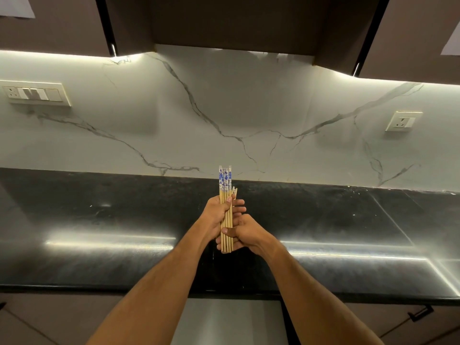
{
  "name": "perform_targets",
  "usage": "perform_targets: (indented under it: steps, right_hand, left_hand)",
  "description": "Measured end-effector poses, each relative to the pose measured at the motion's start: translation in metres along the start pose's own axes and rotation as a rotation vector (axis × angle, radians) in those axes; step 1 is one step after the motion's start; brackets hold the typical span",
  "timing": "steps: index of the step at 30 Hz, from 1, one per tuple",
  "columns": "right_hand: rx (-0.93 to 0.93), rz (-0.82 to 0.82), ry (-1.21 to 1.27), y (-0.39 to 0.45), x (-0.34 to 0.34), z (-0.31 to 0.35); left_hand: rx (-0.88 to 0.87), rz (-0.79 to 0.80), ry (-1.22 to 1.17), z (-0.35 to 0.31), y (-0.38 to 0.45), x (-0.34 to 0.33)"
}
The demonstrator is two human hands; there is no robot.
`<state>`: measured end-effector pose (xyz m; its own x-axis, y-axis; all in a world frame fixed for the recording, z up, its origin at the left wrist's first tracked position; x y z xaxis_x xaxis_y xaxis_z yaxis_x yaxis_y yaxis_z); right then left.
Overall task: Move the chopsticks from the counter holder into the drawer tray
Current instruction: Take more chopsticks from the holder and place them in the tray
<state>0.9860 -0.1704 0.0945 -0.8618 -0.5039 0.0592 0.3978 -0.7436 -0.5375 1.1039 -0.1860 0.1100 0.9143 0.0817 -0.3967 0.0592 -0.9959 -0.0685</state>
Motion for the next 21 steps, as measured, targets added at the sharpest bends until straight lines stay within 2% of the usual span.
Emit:
perform_targets:
  steps: [6,10,16,18,21]
  right_hand:
    - [-0.018,-0.014,0.044,0.001,0.007,-0.007]
    - [-0.013,-0.037,0.055,0.002,0.012,-0.013]
    - [-0.052,0.015,-0.051,-0.001,0.017,-0.02]
    - [-0.073,-0.027,-0.083,-0.004,0.03,-0.018]
    - [0.038,-0.165,0.176,-0.005,0.054,-0.008]
  left_hand:
    - [0.056,0.046,-0.071,-0.004,0.0,0.001]
    - [0.118,0.075,0.019,-0.001,-0.003,0.001]
    - [0.115,-0.034,0.143,0.007,-0.002,-0.002]
    - [0.085,-0.033,0.229,0.009,-0.002,0.003]
    - [0.068,0.047,0.315,0.013,-0.01,0.012]
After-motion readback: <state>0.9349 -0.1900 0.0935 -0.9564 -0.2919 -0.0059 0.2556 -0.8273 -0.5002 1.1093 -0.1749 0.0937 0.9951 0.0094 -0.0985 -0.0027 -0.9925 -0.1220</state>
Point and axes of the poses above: each hand's wrist, its own y-axis towards the middle knuckle, its own x-axis out of the back of the hand, z = x × y, the point moved 2 cm from there along y, towards the middle knuckle, and after that the axes turned 11 degrees about -x, right-handed, at the moved point
